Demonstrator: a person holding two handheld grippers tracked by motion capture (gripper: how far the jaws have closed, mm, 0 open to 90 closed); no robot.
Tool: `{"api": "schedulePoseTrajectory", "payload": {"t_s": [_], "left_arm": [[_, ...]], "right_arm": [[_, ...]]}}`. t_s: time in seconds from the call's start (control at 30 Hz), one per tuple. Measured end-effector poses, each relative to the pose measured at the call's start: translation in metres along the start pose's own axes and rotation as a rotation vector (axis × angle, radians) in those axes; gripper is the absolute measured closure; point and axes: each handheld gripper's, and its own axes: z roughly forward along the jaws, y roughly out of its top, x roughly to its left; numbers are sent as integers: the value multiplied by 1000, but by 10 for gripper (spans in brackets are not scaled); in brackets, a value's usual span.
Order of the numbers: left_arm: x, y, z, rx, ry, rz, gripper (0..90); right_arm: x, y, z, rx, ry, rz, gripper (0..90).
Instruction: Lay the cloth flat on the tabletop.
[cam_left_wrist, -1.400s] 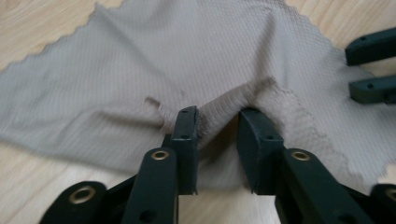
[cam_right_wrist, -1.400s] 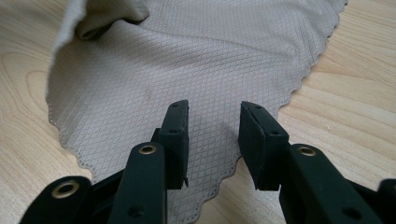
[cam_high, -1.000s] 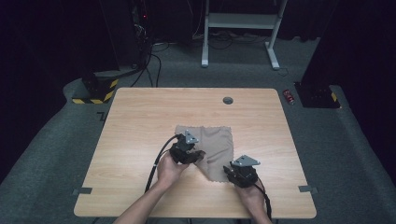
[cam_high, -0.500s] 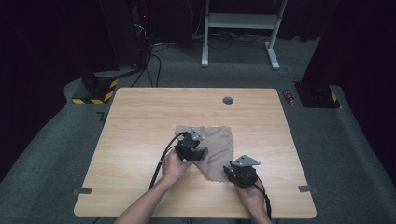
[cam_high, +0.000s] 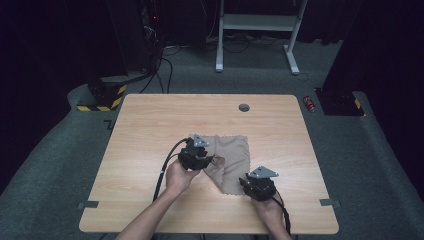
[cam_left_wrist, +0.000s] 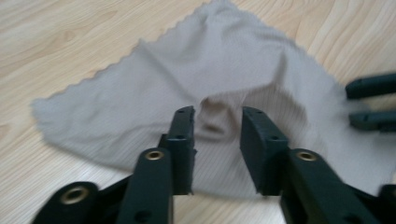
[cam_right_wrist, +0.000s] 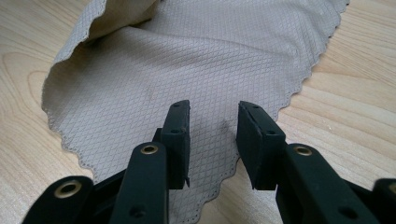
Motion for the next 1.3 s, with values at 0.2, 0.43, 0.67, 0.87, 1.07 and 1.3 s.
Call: {"api": "schedulePoseTrajectory", "payload": {"t_s": [0.2, 0.43, 0.67, 0.87, 1.07, 1.3], "left_arm": [[-11, 14, 18, 2, 2, 13, 612], [-11, 13, 27, 46, -3, 61, 899], [-3, 13, 15, -2, 3, 31, 899], [-1, 26, 26, -18, -34, -64, 639], [-10, 34, 44, 52, -41, -71, 610], [-13, 31, 57, 128, -31, -43, 655]], "right_arm": [[0, 0, 0, 0, 0, 0, 649], [0, 0, 0, 0, 0, 2, 649], [0, 0, 0, 0, 0, 2, 649], [0, 0, 0, 0, 0, 2, 649], [0, 0, 0, 0, -1, 2, 649], [1, 0, 0, 0, -1, 3, 650]]}}
